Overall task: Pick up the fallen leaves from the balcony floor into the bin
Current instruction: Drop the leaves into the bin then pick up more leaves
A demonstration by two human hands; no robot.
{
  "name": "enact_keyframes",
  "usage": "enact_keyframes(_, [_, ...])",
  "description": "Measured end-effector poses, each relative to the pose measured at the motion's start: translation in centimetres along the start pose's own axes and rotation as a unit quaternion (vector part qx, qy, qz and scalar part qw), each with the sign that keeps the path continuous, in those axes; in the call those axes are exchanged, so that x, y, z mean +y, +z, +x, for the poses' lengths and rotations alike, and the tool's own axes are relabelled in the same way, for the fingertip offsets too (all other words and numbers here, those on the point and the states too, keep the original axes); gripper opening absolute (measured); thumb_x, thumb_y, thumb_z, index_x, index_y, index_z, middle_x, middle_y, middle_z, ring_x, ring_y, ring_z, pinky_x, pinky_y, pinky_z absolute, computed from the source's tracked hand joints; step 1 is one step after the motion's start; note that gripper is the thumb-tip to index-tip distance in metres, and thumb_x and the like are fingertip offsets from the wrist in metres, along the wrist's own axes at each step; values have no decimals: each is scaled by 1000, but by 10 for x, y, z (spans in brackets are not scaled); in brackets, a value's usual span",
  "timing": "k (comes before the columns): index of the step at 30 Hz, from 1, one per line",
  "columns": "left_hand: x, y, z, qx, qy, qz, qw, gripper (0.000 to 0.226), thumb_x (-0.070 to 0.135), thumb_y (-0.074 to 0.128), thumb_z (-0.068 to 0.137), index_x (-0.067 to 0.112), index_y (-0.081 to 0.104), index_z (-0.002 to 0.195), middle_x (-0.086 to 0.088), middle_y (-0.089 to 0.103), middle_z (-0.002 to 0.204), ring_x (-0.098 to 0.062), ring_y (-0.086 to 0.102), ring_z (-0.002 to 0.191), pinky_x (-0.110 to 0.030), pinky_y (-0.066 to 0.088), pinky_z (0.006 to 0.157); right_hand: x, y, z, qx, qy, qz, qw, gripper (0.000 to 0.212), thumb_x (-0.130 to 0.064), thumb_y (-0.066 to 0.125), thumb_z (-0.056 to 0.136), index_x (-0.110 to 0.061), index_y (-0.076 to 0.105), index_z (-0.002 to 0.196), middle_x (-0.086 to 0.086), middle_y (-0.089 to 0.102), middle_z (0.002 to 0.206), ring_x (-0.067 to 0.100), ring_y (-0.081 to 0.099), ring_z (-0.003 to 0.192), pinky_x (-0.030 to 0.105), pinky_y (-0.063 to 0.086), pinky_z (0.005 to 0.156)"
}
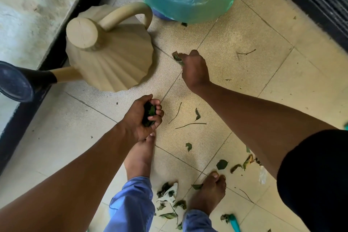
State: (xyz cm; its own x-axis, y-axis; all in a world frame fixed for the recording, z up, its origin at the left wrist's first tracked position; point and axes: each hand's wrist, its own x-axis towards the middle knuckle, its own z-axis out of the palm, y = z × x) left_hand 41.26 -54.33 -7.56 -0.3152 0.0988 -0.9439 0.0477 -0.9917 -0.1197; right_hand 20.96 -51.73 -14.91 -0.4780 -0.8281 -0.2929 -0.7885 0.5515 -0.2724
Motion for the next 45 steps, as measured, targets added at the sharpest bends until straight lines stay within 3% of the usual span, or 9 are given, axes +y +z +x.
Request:
enact_keyframes(8, [-6,0,0,3,-1,-5,1000,37,29,47,102,9,56,71,-3,45,69,-9,42,56,-13,27,35,-5,-6,3,-2,62,26,998,15,7,69,82,-4,72,91,13,67,98,25,67,85,26,49,65])
enact_keyframes(16, [-6,5,-3,-6,3,-20,1000,37,28,47,102,9,56,71,-3,45,69,-9,42,56,-13,28,35,-18,-19,14,73,29,165,983,16,3,78,79,-12,74,82,5,66,96,15,64,83,27,57,76])
enact_keyframes(22, [2,7,-7,-9,8,-17,1000,38,28,47,102,9,57,70,-3,46,69,-9,42,56,-13,27,36,-29,-6,29,-10,-33,11,999,21,9,71,83,-7,73,96,11,65,107,25,68,91,31,59,78])
enact_keyframes(28, [10,-8,-7,3,19,-17,1000,37,29,47,101,10,57,70,-2,46,69,-9,42,57,-12,25,39,-34,-3,26,-45,-106,-118,986,25,7,65,86,-7,70,107,12,61,113,25,59,98,25,41,73])
enact_keyframes(31, [8,-10,-11,11,16,-26,999,38,29,46,102,10,56,70,-2,45,69,-9,42,56,-12,23,39,-38,-4,30,-46,-77,-83,993,22,7,66,84,-7,70,101,11,64,107,25,62,96,27,46,73])
enact_keyframes(35, [5,-8,-16,9,20,-33,999,38,29,46,102,10,56,70,-2,45,69,-9,42,56,-12,24,38,-36,-9,29,-17,72,67,995,13,4,70,81,-8,73,84,6,71,88,20,69,82,29,59,73])
enact_keyframes(39, [-2,0,-25,0,23,-52,998,40,29,46,102,9,57,69,-2,46,69,-9,42,58,-13,29,36,-40,-52,-14,3,165,299,940,16,5,79,74,-10,75,71,-2,73,71,10,73,69,32,63,71])
enact_keyframes(43, [-18,17,-40,-14,12,-80,997,39,28,47,101,9,58,69,-2,46,70,-9,42,60,-14,34,36,-64,-141,-90,-53,213,559,800,20,11,79,74,-8,72,76,12,75,78,25,75,76,39,63,76])
enact_keyframes(45, [-27,31,-51,-15,14,-80,997,32,26,47,101,10,57,76,-2,49,70,-9,46,59,-13,36,40,-76,-173,-125,-76,218,597,768,19,13,78,75,-5,72,79,16,75,80,26,74,76,41,64,77])
